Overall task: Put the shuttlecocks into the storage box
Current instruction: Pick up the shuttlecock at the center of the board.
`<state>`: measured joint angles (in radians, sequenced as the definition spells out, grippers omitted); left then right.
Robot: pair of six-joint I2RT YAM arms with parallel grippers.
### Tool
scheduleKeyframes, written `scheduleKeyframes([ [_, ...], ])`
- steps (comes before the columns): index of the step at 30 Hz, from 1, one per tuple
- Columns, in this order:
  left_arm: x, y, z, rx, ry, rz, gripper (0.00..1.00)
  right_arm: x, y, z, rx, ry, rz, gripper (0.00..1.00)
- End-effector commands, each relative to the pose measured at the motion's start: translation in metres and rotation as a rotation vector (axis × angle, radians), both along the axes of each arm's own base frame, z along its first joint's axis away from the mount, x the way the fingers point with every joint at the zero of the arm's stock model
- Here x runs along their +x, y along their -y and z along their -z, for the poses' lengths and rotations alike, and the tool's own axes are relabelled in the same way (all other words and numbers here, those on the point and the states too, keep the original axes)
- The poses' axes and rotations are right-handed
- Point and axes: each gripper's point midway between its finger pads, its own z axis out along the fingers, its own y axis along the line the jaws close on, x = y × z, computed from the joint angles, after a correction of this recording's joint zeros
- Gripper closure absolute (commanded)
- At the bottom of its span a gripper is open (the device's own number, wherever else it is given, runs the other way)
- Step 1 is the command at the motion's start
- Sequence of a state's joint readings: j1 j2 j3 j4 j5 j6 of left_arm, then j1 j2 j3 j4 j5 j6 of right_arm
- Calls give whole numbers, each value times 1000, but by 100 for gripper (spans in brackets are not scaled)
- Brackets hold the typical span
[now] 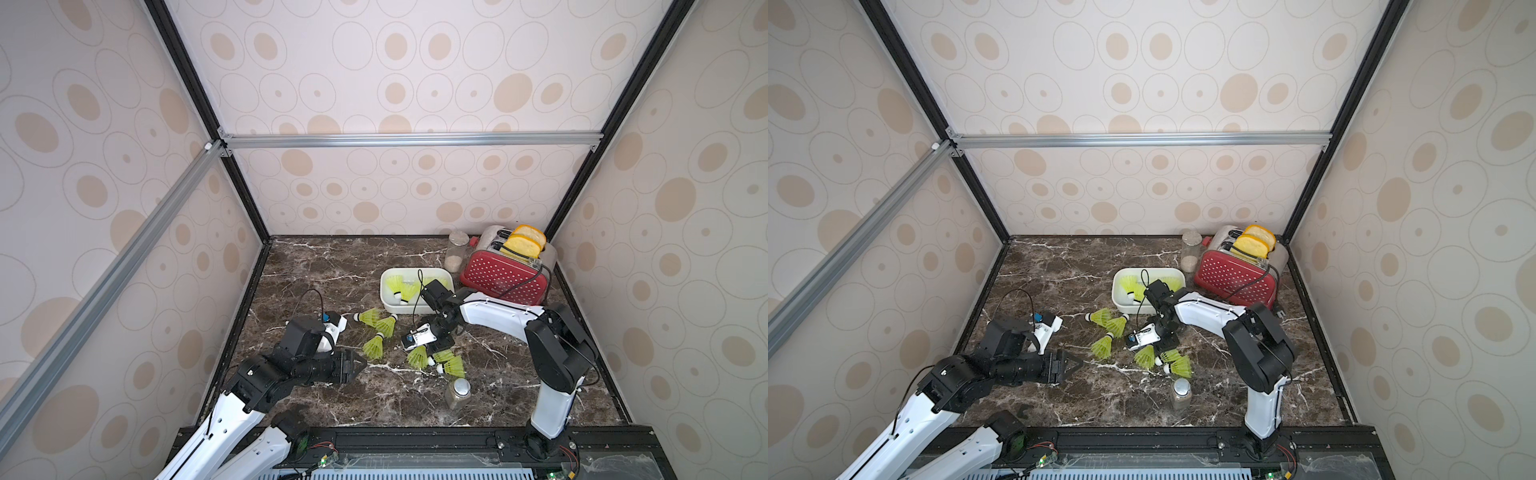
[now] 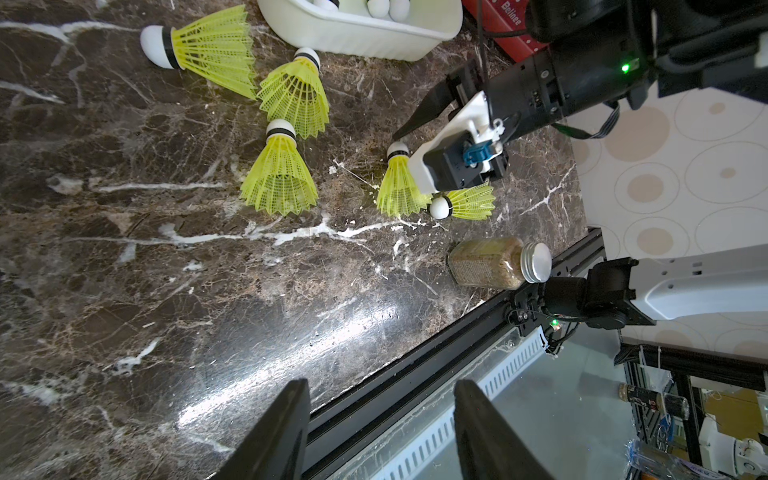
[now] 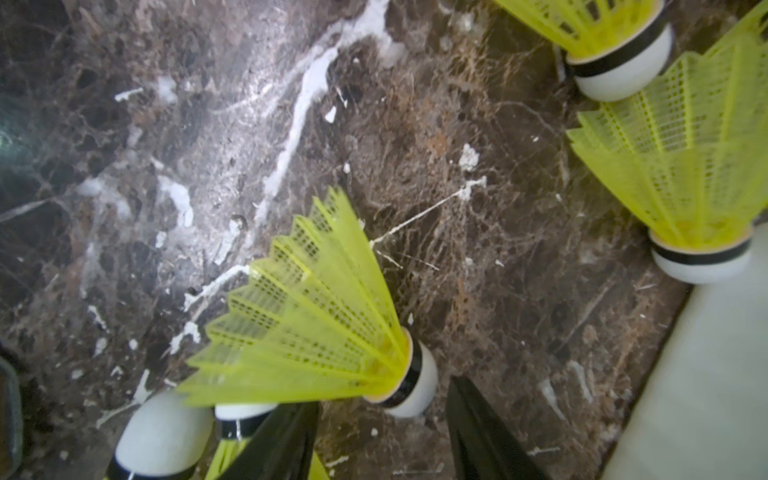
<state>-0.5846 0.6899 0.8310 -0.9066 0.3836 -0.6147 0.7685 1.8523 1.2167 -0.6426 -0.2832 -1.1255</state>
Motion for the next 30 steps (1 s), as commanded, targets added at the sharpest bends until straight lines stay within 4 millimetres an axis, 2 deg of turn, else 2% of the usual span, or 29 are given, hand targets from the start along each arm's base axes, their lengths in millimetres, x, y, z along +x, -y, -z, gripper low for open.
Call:
scheduleKeyframes([
  [1, -1, 2, -13, -30, 20, 1, 42, -4, -2, 8, -29, -20, -1, 44],
  [10, -6, -2, -8, -36, 7, -17, 41, 0, -7, 9, -32, 10, 23, 44],
  [15, -6, -3, -9, -37, 13, -21, 41, 3, -16, 0, 16, 48, 30, 34],
  [21, -6, -4, -13, -39, 21, -26, 41, 5, -26, -1, 42, 30, 38, 30],
  [30, -9, -7, -13, -41, 26, -29, 42, 2, -45, -4, 92, -55, 50, 32],
])
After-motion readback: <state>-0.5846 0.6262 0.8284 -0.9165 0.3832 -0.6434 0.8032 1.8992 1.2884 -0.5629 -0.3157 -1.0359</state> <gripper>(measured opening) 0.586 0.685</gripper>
